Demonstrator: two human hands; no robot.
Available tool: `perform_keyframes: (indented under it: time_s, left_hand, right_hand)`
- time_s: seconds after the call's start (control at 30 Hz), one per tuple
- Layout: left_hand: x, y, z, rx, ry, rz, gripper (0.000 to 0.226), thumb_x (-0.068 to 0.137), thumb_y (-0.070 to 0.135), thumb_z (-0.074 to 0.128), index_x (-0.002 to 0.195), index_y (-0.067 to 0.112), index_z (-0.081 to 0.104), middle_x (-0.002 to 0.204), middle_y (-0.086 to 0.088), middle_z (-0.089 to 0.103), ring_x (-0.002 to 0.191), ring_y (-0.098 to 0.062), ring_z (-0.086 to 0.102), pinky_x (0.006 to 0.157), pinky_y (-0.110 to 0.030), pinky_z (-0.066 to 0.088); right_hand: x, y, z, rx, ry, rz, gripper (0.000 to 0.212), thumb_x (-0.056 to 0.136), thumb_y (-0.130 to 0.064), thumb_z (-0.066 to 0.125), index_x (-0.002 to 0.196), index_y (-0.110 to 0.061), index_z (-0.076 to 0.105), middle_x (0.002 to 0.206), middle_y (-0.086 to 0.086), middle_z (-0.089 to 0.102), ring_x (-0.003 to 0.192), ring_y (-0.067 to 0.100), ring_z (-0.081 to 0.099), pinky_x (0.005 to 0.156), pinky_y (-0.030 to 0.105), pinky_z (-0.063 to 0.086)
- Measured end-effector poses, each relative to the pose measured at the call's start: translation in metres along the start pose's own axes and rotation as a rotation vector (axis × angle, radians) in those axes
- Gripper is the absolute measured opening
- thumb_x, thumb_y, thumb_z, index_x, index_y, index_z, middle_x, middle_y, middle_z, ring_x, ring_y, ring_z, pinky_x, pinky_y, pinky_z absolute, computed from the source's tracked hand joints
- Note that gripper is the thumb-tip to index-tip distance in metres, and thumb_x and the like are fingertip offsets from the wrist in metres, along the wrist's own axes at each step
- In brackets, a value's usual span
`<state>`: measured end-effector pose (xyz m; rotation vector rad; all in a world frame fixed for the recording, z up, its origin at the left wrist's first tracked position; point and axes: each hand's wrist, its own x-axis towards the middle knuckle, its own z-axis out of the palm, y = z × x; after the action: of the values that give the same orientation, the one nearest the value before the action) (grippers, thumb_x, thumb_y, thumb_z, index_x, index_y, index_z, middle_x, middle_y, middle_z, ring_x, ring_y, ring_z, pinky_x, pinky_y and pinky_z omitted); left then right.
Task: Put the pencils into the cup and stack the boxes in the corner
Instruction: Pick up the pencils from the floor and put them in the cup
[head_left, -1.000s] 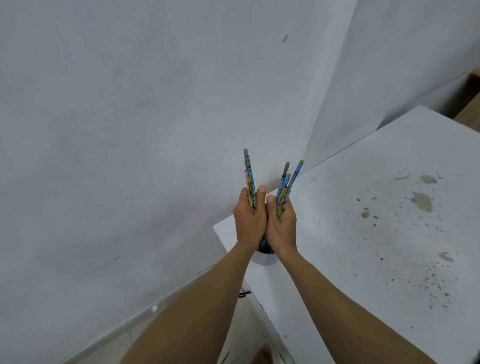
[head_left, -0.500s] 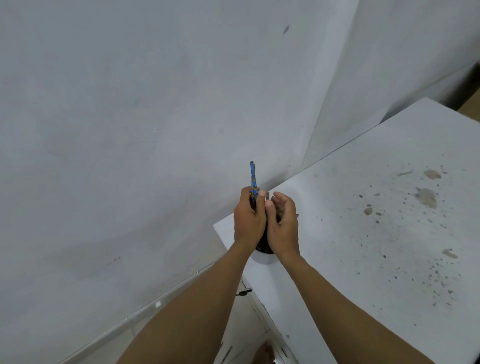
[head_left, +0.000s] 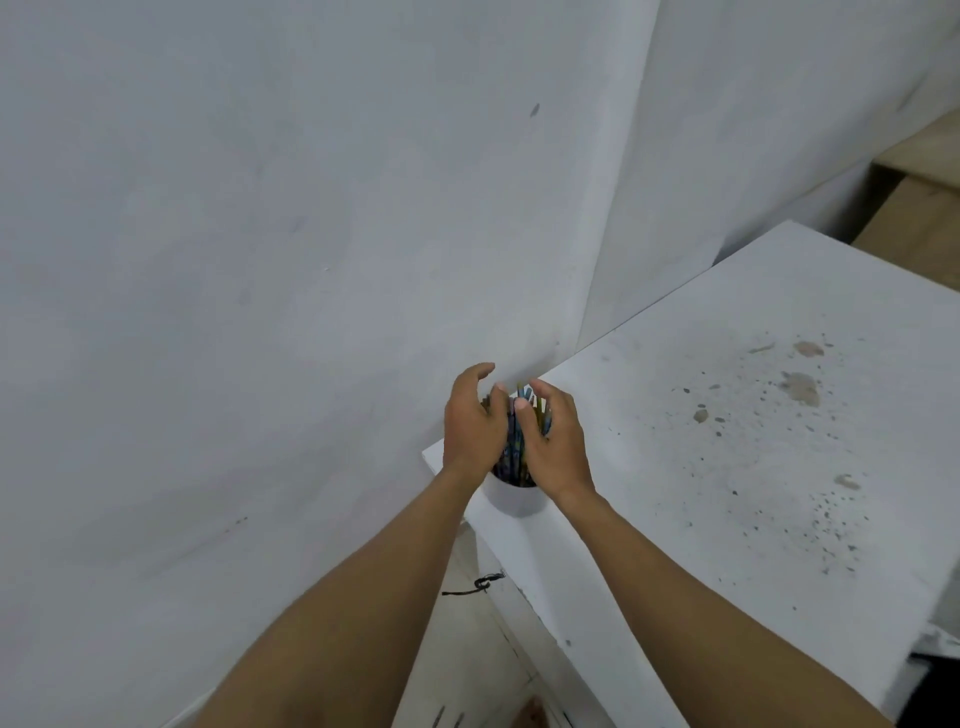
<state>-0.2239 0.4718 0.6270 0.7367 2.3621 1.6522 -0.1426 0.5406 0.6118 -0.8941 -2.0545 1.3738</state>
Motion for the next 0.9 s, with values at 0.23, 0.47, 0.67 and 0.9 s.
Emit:
perform_keyframes:
  time_s: [0.23, 0.47, 0.67, 0.9]
  left_hand:
    - [-0.054, -0.008, -0.043, -0.050, -0.018, 0.063, 0.011, 0.095, 0.022, 0.053, 0.102, 0.019, 0.062, 0.099, 0.011, 0.064, 0.096, -0.002, 0.057, 0.079, -0.007, 0.042]
    - [-0.161, -0.047, -0.111, 0.000, 0.023, -0.008, 0.011, 0.095, 0.022, 0.053, 0.100, 0.020, 0.063, 0.097, 0.011, 0.064, 0.090, 0.007, 0.056, 0.071, 0.001, 0.039]
    - [-0.255, -0.080, -0.168, 0.055, 0.065, -0.053, 0.010, 0.095, 0.022, 0.053, 0.097, 0.021, 0.063, 0.092, 0.011, 0.064, 0.087, 0.003, 0.058, 0.071, -0.006, 0.043]
    - [-0.357, -0.097, -0.209, 0.112, 0.071, -0.097, 0.010, 0.094, 0.020, 0.054, 0.097, 0.017, 0.063, 0.093, 0.007, 0.065, 0.086, 0.003, 0.057, 0.073, -0.004, 0.039]
  right_hand:
    - [-0.051, -0.007, 0.005, -0.038, -0.024, -0.091, 0.037, 0.095, -0.042, 0.050, 0.131, -0.030, 0.049, 0.124, -0.016, 0.047, 0.129, 0.016, 0.045, 0.110, 0.046, 0.037]
    - [-0.163, -0.008, 0.027, -0.027, -0.106, -0.058, 0.038, 0.097, -0.031, 0.054, 0.134, -0.023, 0.049, 0.136, -0.006, 0.046, 0.126, 0.007, 0.042, 0.108, 0.026, 0.036]
    - [-0.261, -0.005, 0.057, -0.070, -0.252, -0.060, 0.033, 0.097, -0.031, 0.052, 0.129, -0.023, 0.052, 0.131, -0.006, 0.047, 0.117, 0.001, 0.041, 0.106, 0.024, 0.035]
    - [-0.359, -0.001, 0.072, -0.153, -0.395, -0.107, 0.032, 0.095, -0.030, 0.055, 0.126, -0.021, 0.057, 0.125, -0.008, 0.050, 0.120, 0.008, 0.048, 0.104, 0.019, 0.033]
